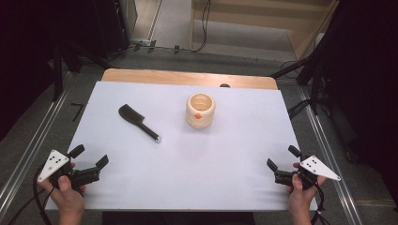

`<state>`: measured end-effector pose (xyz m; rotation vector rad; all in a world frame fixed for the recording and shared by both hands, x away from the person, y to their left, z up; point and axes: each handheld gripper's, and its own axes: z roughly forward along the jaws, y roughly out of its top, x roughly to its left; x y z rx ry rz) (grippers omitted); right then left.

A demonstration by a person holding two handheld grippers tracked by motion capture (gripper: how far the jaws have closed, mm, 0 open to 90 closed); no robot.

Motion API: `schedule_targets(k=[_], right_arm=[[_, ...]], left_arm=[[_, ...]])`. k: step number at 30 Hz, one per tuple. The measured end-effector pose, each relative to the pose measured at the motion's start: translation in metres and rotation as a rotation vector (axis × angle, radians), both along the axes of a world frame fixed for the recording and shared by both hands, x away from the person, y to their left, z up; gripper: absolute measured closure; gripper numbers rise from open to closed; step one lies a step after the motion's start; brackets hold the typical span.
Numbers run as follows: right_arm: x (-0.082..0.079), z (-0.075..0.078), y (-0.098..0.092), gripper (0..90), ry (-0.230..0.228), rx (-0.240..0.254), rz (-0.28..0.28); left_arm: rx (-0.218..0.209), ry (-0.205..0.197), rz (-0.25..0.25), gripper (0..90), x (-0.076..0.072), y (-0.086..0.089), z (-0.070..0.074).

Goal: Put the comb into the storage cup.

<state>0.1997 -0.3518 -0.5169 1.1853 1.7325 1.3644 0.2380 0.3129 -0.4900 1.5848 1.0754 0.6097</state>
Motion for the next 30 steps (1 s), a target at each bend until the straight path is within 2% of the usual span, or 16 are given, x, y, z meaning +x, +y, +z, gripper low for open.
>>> schedule_targets(k=[4, 7, 9, 12, 16, 20, 23, 25, 27, 28, 29, 30], right_arm=[[0.0, 0.0, 0.0, 0.0, -0.002, 0.0, 0.006], [0.0, 0.0, 0.0, 0.0, -0.005, 0.003, 0.01], [0.0, 0.0, 0.0, 0.0, -0.006, 0.003, 0.011], [0.0, 0.0, 0.0, 0.0, -0.005, 0.002, 0.013], [0.0, 0.0, 0.001, 0.0, -0.003, 0.002, 0.014], [0.0, 0.0, 0.001, 0.0, 0.0, 0.003, 0.018], [0.001, 0.0, 0.001, 0.0, -0.002, 0.0, 0.019], [0.001, 0.0, 0.001, 0.0, -0.002, 0.0, 0.023], [0.001, 0.0, 0.001, 0.0, 0.0, -0.001, 0.024], [0.001, 0.0, 0.002, 0.0, 0.0, -0.001, 0.024], [0.001, 0.0, 0.002, 0.0, 0.0, -0.003, 0.023], [0.001, 0.0, 0.002, 0.0, 0.0, -0.003, 0.023]], left_arm=[[0.001, 0.006, 0.0, 0.0, 0.0, 0.0, 0.001], [-0.009, -0.023, -0.014, 0.0, -0.005, 0.002, 0.005], [-0.01, -0.023, -0.011, 0.0, -0.005, 0.002, 0.005], [0.007, -0.022, -0.002, 0.0, -0.005, 0.0, 0.008], [-0.007, -0.035, -0.004, 0.0, -0.006, -0.005, 0.016], [-0.003, -0.036, -0.007, 0.0, -0.006, -0.012, 0.024], [-0.002, -0.02, -0.008, 6.0, -0.005, -0.019, 0.031], [0.001, -0.015, -0.002, 15.6, -0.005, -0.021, 0.033], [0.006, 0.0, -0.016, 19.8, -0.003, -0.025, 0.038], [0.006, 0.0, -0.016, 25.6, -0.003, -0.025, 0.038], [0.01, 0.027, -0.017, 32.3, 0.0, -0.03, 0.041], [0.01, 0.027, -0.017, 37.4, 0.0, -0.03, 0.041]])
